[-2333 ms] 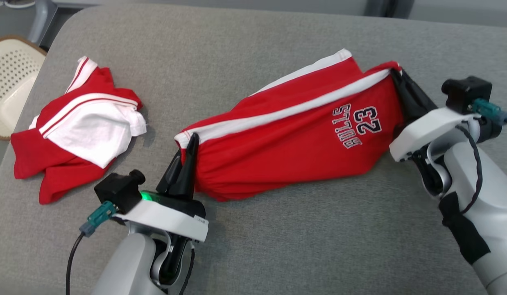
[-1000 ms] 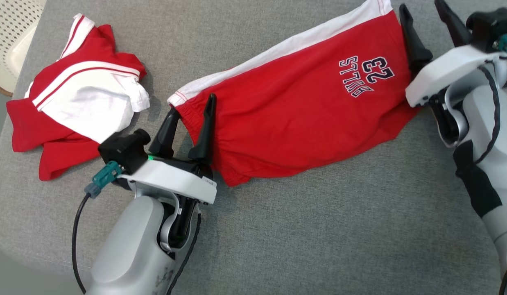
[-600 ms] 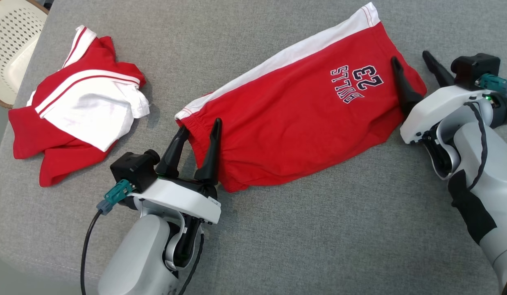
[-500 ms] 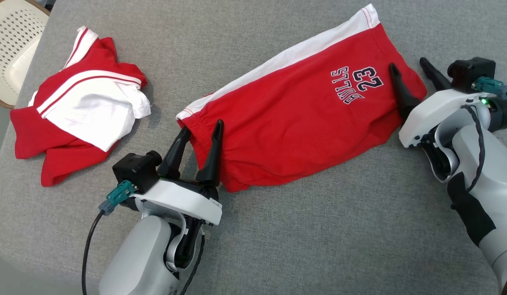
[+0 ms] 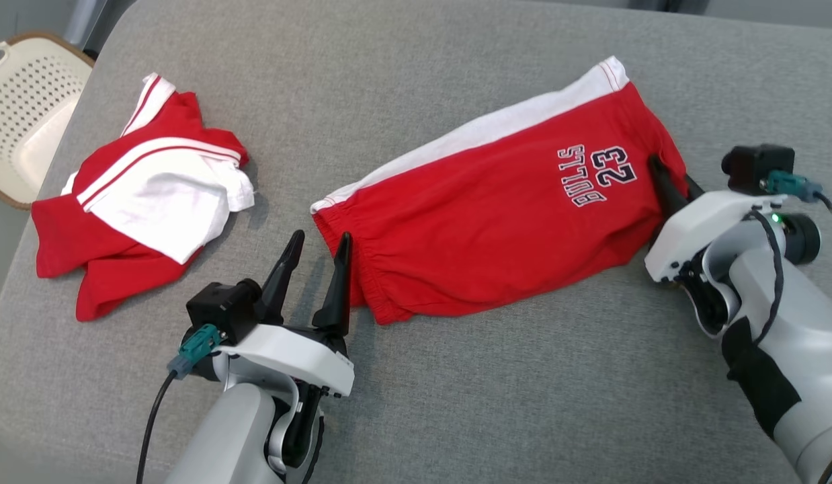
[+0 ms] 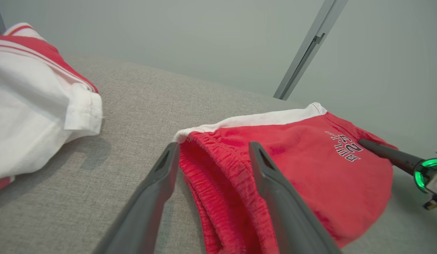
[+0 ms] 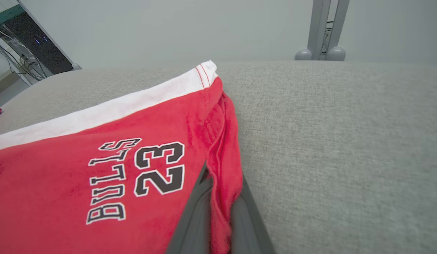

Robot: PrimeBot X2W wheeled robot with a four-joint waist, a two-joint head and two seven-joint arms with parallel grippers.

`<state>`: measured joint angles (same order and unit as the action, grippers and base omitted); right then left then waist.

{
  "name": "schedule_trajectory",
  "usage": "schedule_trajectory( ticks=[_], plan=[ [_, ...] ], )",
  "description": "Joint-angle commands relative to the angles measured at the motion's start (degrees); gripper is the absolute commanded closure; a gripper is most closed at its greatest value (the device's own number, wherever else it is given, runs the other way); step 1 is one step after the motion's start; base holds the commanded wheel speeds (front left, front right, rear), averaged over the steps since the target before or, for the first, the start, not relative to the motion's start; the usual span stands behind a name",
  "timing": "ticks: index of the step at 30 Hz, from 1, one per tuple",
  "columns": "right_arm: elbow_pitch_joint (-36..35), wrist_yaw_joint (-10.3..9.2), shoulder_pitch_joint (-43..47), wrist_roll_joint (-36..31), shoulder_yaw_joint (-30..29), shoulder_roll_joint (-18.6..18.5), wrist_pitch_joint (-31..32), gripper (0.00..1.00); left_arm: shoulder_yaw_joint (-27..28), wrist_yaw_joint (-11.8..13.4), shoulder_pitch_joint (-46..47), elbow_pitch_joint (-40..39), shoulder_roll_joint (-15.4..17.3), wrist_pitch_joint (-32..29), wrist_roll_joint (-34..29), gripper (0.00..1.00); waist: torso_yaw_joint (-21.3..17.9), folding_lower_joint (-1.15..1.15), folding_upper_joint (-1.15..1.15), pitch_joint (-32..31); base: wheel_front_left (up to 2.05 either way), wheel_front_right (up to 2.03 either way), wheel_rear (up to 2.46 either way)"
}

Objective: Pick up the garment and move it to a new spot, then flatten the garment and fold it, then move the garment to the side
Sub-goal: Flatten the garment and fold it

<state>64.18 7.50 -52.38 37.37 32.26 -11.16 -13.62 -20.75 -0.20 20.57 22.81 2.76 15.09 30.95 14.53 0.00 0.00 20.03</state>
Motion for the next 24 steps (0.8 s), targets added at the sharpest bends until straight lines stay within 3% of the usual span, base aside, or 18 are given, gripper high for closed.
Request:
schedule_trajectory(
  ticks=[1,9,24],
  plan=[
    [0.2,-0.01,1.2,0.7,-0.4,-0.2,-0.6,1.00,0.4,0.1,-0.6,0.2,0.3,0.1,-0.5,0.00,-0.9,0.00,0.00,-1.0,0.00,0.00,0.00],
    [-4.3,-0.01,10.0,5.8,-7.0,0.2,-1.7,1.00,3.6,0.2,-4.7,1.6,0.3,0.1,-3.7,0.00,-5.2,0.00,0.00,-6.6,0.00,0.00,0.00],
    [-11.4,-0.01,24.5,-1.0,-16.5,3.6,-1.6,1.00,9.1,-2.1,-12.1,2.3,0.3,0.1,-9.6,0.00,-10.4,0.00,0.00,-12.6,0.00,0.00,0.00]
  ],
)
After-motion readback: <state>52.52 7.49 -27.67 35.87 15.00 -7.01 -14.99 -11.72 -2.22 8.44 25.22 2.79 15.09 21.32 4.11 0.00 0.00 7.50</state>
